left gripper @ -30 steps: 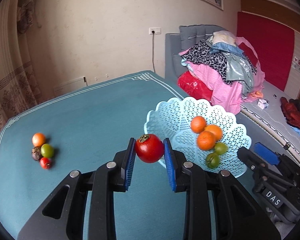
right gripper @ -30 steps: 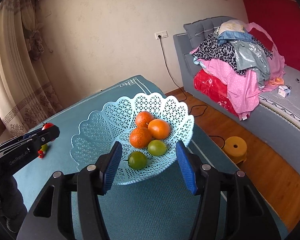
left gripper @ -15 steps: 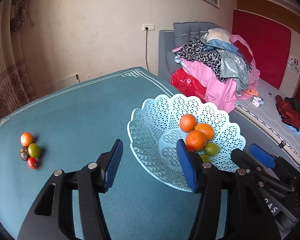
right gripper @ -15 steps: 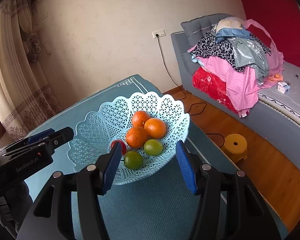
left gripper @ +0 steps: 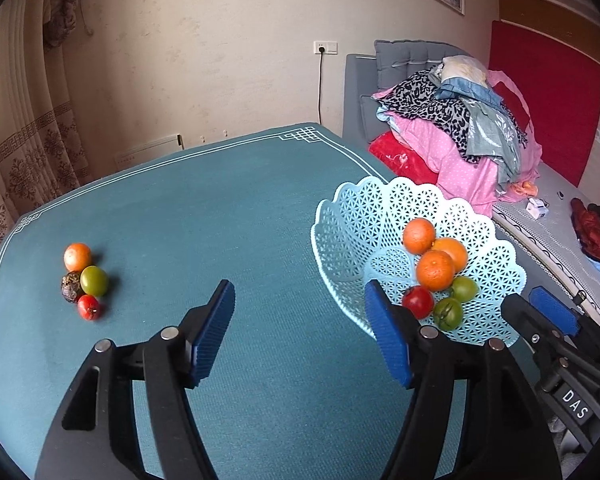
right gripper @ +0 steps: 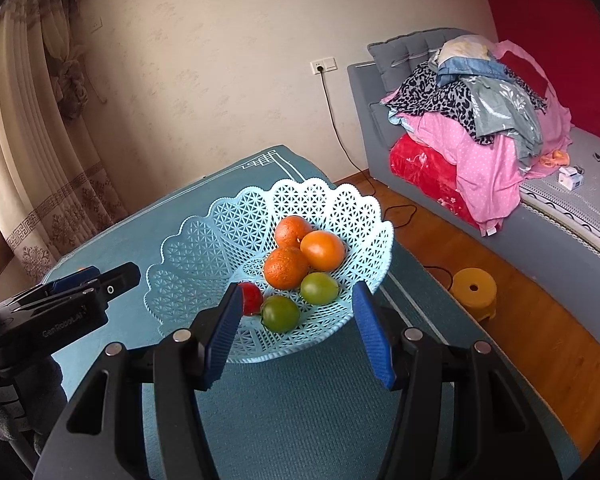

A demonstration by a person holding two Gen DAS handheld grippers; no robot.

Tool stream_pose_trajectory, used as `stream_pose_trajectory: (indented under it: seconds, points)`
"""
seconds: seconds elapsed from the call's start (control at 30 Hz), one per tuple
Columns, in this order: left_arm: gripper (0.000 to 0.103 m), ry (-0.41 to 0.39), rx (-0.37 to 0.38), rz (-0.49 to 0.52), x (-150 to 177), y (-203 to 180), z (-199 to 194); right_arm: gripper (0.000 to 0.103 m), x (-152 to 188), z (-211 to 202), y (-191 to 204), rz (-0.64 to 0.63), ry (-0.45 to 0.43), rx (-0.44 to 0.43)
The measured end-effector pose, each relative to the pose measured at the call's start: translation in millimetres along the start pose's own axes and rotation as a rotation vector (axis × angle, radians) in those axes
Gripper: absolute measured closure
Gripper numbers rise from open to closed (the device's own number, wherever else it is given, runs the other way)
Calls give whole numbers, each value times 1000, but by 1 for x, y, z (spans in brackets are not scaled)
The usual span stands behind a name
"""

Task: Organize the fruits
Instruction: 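Move both open tools back toward the remaining fruit cluster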

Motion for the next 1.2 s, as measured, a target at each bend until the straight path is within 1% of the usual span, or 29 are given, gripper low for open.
stream_pose_trajectory:
  seconds: [0.27, 0.57, 0.63, 0.8, 1.03, 1.1, 1.13, 1.2]
  points:
    - [34, 12, -36, -36, 6, 23, 0, 46, 1, -4, 10, -18, -7, -11]
    - [34, 19, -75, -75, 11, 52, 2, 46, 2, -11, 33, -69, -25, -28]
    - [34, 22, -85, -88, 12, 59, 3, 34, 3, -12, 38, -76, -32, -34]
    - [34, 31, -120, -130, 17, 84, 4, 33, 5, -14, 51, -115, -44, -37]
    - [33, 44, -173, -193, 25, 124, 6, 31, 11, -11, 73, -148, -25, -66]
    - [31, 48, -194, -213, 27, 138, 6, 31, 13, -10, 79, -158, -19, -74]
    - [25, 49, -203, -222, 28, 144, 6, 31, 14, -9, 82, -163, -16, -79]
    - [23, 49, -227, -236, 32, 158, 5, 28, 17, -9, 88, -172, -12, -86]
Point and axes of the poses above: each gripper's, at about its wrist camera, not at the fingertips, and z roughly the way its jaws point, y to its left, x to its underside, the point moved 4 cm from there along z, roughly the way its jaws point, and after that the axes turned 3 degrees about z, right-handed, at the moved point
